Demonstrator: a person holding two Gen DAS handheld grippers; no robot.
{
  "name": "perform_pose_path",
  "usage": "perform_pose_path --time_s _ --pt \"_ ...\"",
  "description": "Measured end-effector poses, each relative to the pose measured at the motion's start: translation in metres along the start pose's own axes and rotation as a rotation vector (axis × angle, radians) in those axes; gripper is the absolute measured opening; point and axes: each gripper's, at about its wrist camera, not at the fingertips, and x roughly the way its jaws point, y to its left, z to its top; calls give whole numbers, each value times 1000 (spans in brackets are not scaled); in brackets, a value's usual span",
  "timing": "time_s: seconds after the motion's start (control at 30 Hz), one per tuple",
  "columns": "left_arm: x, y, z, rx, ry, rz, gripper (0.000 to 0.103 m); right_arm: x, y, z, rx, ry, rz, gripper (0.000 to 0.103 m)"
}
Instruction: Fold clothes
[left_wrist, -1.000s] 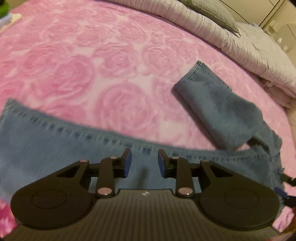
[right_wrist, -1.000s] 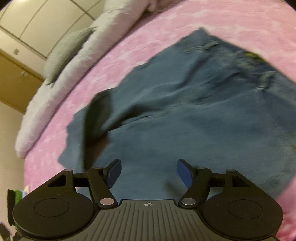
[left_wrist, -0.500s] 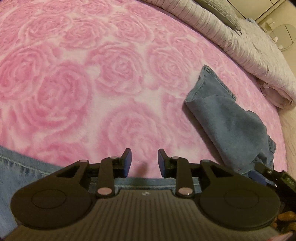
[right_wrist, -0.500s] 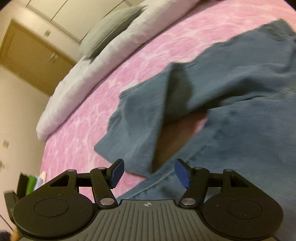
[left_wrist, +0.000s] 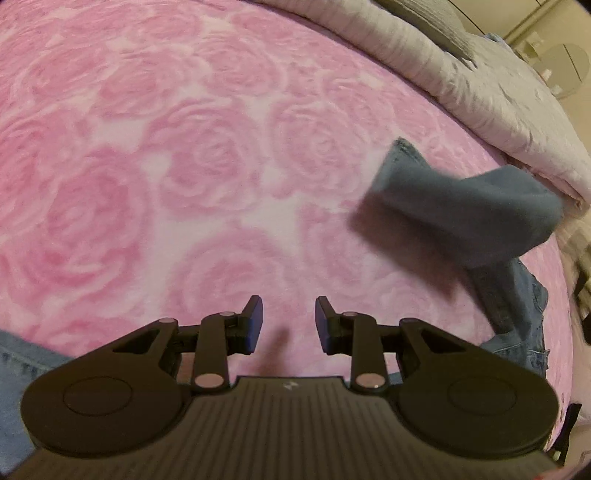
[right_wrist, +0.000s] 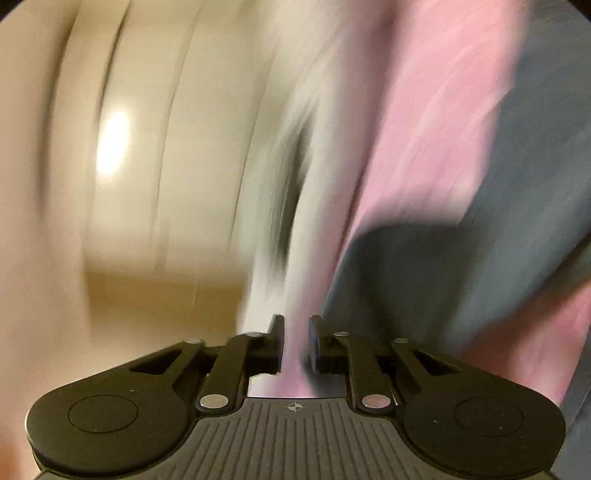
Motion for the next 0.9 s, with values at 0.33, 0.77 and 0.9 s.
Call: perform_pose_path --time_s 0.33,0.77,0.9 --pt "29 -77 -17 455 7 -9 26 -48 -56 35 -304 175 -611 15" --pt "52 -189 -155 916 -105 124 34 -71 -68 42 -488 202 -707 15" --pt "68 -202 -159 887 -183 220 34 -88 -74 59 -495 194 -733 15"
